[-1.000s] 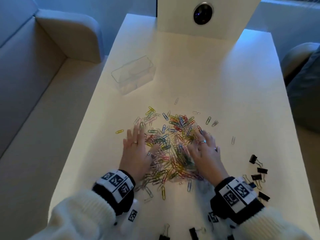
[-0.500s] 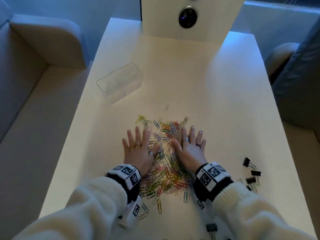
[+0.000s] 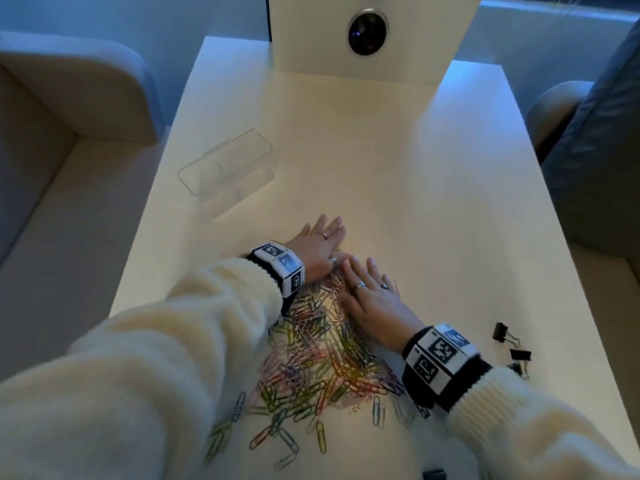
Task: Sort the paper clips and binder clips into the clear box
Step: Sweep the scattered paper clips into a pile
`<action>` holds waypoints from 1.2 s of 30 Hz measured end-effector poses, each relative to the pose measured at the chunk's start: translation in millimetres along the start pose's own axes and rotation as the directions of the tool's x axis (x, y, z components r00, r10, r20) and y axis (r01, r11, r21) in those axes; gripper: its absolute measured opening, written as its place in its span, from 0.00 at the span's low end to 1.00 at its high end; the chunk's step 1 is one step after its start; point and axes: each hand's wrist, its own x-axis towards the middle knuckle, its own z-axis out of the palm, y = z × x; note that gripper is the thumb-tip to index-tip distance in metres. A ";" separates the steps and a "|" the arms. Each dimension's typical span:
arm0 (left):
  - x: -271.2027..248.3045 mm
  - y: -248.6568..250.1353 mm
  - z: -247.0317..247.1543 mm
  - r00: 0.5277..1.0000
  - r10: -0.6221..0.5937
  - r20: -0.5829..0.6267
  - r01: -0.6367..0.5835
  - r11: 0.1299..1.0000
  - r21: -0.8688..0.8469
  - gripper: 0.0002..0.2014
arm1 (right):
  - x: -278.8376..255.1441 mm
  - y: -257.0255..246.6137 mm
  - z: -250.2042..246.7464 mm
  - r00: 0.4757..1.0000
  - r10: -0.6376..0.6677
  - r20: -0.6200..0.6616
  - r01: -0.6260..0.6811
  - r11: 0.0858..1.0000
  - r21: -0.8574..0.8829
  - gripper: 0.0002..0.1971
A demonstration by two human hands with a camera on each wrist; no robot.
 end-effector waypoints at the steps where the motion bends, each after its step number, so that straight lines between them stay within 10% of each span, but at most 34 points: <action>1: -7.0 0.7 3.5 0.999 0.029 0.025 -0.029 1.000 0.003 0.29 | -7.3 -0.5 2.0 1.000 -0.027 0.007 0.026 1.000 0.014 0.28; 7: -57.7 -14.6 4.9 0.989 0.015 -0.147 -0.009 0.999 0.041 0.28 | -13.0 11.8 -15.1 0.955 0.011 -0.297 0.071 0.962 0.263 0.20; 12: -64.5 -46.8 17.0 0.956 -0.262 -0.131 0.265 0.964 0.010 0.35 | 18.5 9.0 -25.3 0.973 0.191 -0.128 -0.183 0.980 0.074 0.30; 17: -80.9 -36.3 43.0 0.998 -0.055 0.008 0.055 0.996 -0.071 0.54 | -3.2 -8.3 -1.3 0.999 0.050 0.015 -0.049 0.999 -0.022 0.31; 24: -77.1 -19.0 30.9 0.989 -0.141 -0.040 0.132 0.978 -0.164 0.35 | -36.7 14.7 0.4 0.947 0.306 -0.095 -0.281 0.936 0.213 0.32; 36: -105.0 6.2 39.4 0.998 0.041 -0.057 -0.053 0.972 -0.228 0.28 | -49.5 -7.5 17.9 0.937 0.201 -0.287 -0.164 0.975 0.147 0.38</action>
